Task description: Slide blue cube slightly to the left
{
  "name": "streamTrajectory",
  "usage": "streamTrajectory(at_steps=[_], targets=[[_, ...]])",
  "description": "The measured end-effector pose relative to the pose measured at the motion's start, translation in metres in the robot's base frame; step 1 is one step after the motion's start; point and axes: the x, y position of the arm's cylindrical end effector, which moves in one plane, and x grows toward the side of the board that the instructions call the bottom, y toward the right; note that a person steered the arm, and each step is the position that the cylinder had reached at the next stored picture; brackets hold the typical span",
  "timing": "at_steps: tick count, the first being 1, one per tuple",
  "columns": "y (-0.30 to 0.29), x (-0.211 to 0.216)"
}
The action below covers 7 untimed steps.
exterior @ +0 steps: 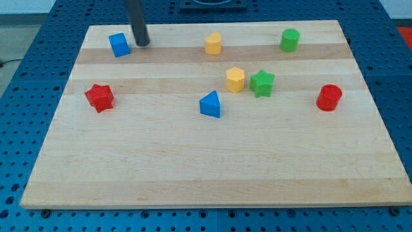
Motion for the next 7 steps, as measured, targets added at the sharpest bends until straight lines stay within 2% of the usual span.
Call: streamTrajectory(at_steps=[2,4,6,7], targets=[[0.009,0.068],[0.011,0.069],[0.086,0.089],[0.156,0.100]])
